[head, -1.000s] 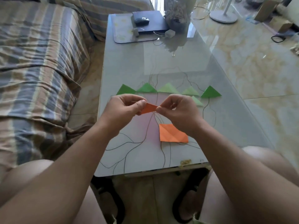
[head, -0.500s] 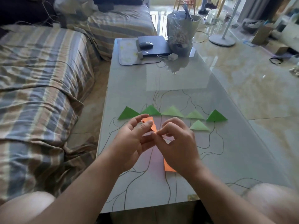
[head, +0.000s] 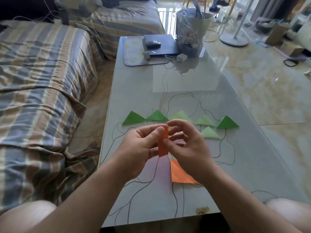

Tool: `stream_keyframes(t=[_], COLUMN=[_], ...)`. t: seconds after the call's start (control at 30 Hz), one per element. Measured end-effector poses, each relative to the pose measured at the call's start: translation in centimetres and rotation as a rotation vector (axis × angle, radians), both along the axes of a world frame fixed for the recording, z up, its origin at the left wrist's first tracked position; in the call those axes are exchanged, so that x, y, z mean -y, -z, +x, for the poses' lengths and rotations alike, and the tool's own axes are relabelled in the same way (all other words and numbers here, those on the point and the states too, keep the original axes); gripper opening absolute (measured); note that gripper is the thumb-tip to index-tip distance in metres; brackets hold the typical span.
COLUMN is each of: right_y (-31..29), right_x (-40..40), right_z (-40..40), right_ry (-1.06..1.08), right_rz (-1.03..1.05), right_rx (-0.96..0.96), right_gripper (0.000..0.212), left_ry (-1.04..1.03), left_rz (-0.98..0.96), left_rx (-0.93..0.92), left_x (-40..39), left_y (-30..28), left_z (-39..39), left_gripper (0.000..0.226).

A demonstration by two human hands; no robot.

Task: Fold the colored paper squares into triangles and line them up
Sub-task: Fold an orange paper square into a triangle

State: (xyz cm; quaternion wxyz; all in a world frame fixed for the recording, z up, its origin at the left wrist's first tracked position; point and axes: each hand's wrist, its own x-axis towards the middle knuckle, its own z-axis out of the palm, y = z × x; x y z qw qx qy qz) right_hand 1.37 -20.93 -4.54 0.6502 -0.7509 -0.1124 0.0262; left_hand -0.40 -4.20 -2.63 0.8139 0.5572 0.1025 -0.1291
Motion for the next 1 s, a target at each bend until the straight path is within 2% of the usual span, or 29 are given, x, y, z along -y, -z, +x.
stream_keyframes(t=[0.07, 0.2, 0.3, 0.53, 0.77, 1.0], right_y=[-0.1, -0.3, -0.3, -0.5, -0.6, -0.6], right_x=[0.0, 0.0, 0.2, 0.5, 1.1, 1.3], right_z=[0.3, 1.0, 1.7, 2.9, 3.4, 3.6], right_ry=[0.005, -0.047, -0.068, -0.118, -0.094, -0.088], right_rz=[0.026, 0.212, 0.263, 0.287, 0.248, 0.165], right_rx=[-0.042, -0.151, -0.173, -0.216, -0.245, -0.255], right_gripper=[0.037, 0.037, 0.041, 0.042, 0.038, 0.041], left_ry=[0.035, 0.033, 0.061, 0.038, -0.167, -0.149], left_rz=[0.006, 0.072, 0.120, 0.091, -0.131, -0.168], left_rx=[0.016, 0.049, 0.038, -0.001, -0.188, -0.206], left_x=[0.2, 0.1, -0.4, -0.8, -1.0, -0.8], left_y=[0.1, 0.1, 0.1, 0.0, 0.0, -0.2], left_z=[0.1, 0.5, 1.0, 2.0, 2.8, 3.1], left_gripper=[0.039, 0.040, 0.051, 0.058, 0.026, 0.042])
